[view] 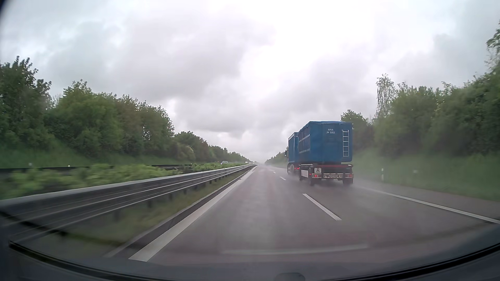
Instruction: Follow the waypoints while adhering to traffic rules and regulations
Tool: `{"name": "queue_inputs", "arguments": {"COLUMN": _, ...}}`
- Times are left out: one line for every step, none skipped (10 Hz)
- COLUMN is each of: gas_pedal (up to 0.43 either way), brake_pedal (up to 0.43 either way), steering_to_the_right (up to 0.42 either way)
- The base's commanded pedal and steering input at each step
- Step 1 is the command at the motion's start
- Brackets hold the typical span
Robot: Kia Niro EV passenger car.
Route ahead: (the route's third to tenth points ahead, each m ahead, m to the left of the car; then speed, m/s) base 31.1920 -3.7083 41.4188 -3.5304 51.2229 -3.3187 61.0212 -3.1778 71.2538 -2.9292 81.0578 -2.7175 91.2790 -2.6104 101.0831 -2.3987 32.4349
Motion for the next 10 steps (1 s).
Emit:
{"name": "queue_inputs", "arguments": {"gas_pedal": 0.287, "brake_pedal": 0.0, "steering_to_the_right": -0.004}}
{"name": "queue_inputs", "arguments": {"gas_pedal": 0.287, "brake_pedal": 0.0, "steering_to_the_right": -0.004}}
{"name": "queue_inputs", "arguments": {"gas_pedal": 0.287, "brake_pedal": 0.0, "steering_to_the_right": -0.004}}
{"name": "queue_inputs", "arguments": {"gas_pedal": 0.287, "brake_pedal": 0.0, "steering_to_the_right": -0.004}}
{"name": "queue_inputs", "arguments": {"gas_pedal": 0.287, "brake_pedal": 0.0, "steering_to_the_right": -0.003}}
{"name": "queue_inputs", "arguments": {"gas_pedal": 0.287, "brake_pedal": 0.0, "steering_to_the_right": -0.003}}
{"name": "queue_inputs", "arguments": {"gas_pedal": 0.287, "brake_pedal": 0.0, "steering_to_the_right": -0.003}}
{"name": "queue_inputs", "arguments": {"gas_pedal": 0.287, "brake_pedal": 0.0, "steering_to_the_right": -0.003}}
{"name": "queue_inputs", "arguments": {"gas_pedal": 0.287, "brake_pedal": 0.0, "steering_to_the_right": -0.003}}
{"name": "queue_inputs", "arguments": {"gas_pedal": 0.287, "brake_pedal": 0.0, "steering_to_the_right": -0.003}}
